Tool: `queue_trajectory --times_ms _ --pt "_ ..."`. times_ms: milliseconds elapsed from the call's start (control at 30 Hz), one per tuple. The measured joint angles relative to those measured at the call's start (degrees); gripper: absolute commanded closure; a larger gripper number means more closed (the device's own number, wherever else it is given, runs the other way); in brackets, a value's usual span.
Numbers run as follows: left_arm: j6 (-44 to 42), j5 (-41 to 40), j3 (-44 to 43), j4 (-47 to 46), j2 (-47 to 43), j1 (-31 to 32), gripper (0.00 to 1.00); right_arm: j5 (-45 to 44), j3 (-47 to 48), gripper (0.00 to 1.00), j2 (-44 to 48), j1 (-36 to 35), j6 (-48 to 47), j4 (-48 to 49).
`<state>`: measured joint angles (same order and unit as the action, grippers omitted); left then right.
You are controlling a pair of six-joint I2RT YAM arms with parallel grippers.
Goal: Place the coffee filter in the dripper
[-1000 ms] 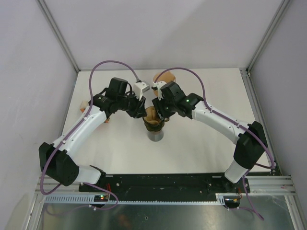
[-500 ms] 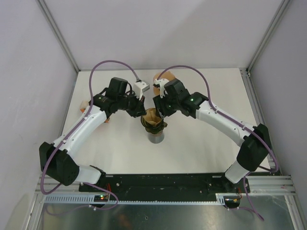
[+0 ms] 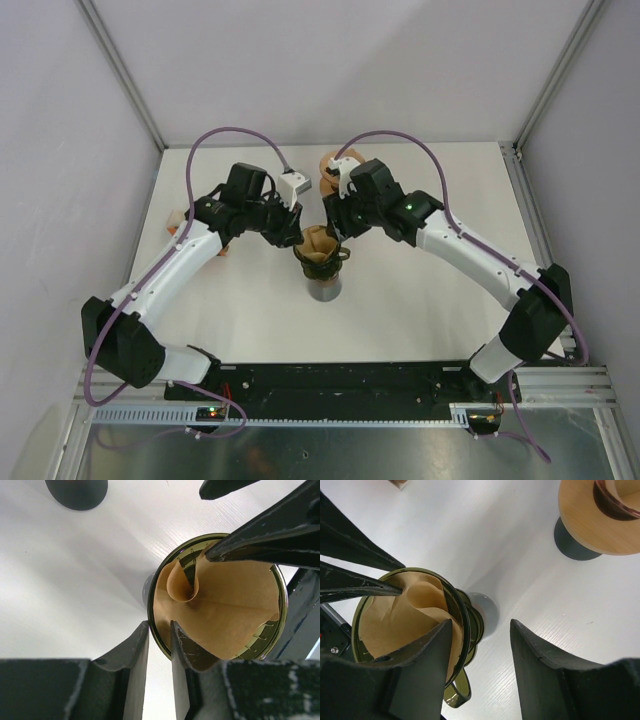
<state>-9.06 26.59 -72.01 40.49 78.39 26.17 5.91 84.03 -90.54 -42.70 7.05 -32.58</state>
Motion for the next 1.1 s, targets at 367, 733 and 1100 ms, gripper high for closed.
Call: queue_trajectory --times_ms 367,733,1100 --pt "0.0 -0.81 -1.16 0.87 -0.02 0.11 0.49 0.0 -0.02 0.43 2.67 0.48 0.0 0.76" --pt "-0.02 -1.29 -3.1 0.96 -0.15 0.11 0.4 0.04 -0.13 0.43 2.69 0.57 0.0 0.74" --pt "-0.04 -2.93 -5.07 1.68 -0.28 0.11 0.36 -2.47 -0.39 0.42 5.6 1.57 0.31 0.7"
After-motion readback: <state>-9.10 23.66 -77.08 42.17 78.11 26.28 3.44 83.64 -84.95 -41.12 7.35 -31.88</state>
